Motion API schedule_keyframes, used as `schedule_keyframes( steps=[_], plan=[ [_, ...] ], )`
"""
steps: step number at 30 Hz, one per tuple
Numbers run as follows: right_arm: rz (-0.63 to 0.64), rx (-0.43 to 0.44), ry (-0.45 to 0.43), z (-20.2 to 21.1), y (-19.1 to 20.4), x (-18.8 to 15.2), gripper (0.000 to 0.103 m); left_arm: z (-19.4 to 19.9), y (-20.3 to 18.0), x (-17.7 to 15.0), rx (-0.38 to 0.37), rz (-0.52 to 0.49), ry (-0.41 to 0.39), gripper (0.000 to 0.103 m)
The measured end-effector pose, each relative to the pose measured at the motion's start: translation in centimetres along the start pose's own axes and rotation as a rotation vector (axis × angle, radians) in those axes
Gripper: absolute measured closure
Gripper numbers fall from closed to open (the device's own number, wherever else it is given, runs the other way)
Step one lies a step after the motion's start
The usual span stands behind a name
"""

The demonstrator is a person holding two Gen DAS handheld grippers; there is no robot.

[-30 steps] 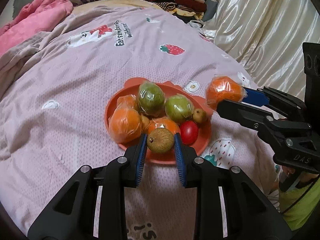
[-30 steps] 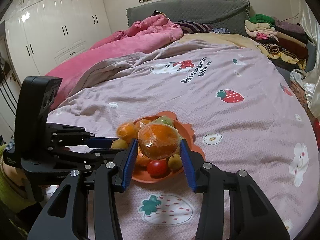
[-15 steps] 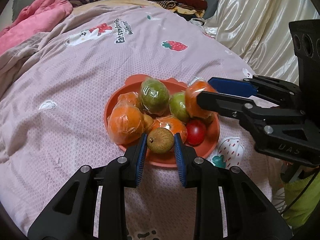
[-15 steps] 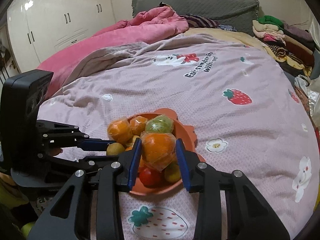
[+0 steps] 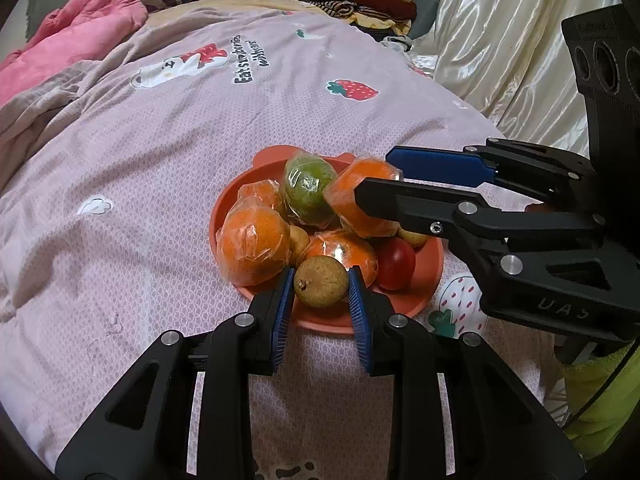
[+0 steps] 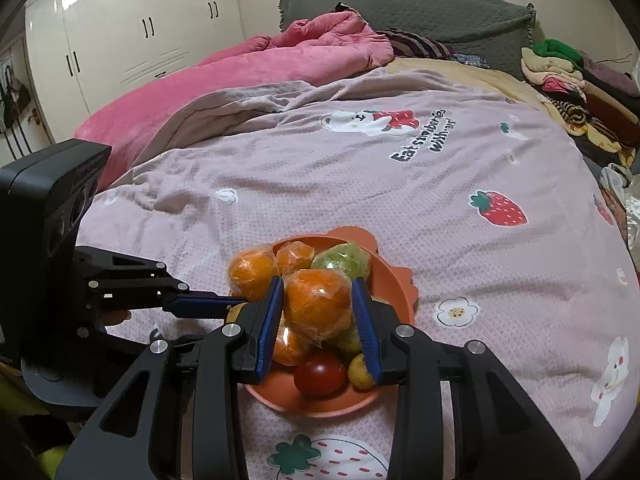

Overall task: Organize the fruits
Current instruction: 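Carry the small brown fruit and bagged orange over the plate and lower them, then open both tools over the plate and lift them back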

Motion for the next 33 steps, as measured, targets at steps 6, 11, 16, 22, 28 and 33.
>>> schedule_keyframes(
  steps=[6, 11, 16, 22, 28, 33],
  plan=[
    [0.002, 0.001, -0.001, 0.1, 0.1, 0.0, 0.067, 0.1, 0.0, 0.0, -0.001, 0.0, 0.0, 0.083],
    [0.0, -0.016, -0.004, 0.5, 0.0, -0.1, 0.06, 0.1, 0.1, -0.1, -0.003, 0.002, -0.001, 0.083],
    [-0.013, -0.038, -0.01, 1.1, -0.5, -0.3, 0.049, 0.1, 0.1, 0.0, -0.007, 0.002, -0.001, 0.083],
    [-0.036, -0.059, -0.018, 1.7, -1.2, -0.6, 0.034, 0.2, -0.1, -0.1, -0.005, 0.0, -0.002, 0.082],
    [-0.053, -0.076, -0.033, 2.6, -1.5, -0.9, 0.029, 0.3, -0.3, -0.1, -0.006, -0.002, -0.007, 0.077],
    [-0.073, -0.093, -0.047, 3.7, -2.1, -1.5, 0.026, 0.6, -0.4, -0.1, -0.01, 0.001, -0.014, 0.077]
  ],
)
Point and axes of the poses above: each gripper's, at about its wrist camera, not at the fingertips, and z roughly against the way its jaws point, y to its left, x to its top, the point moved 1 cm from there along -z, roughly the way its jaws point, and after that the axes turned 4 degrees about z, right-handed, at the moved point
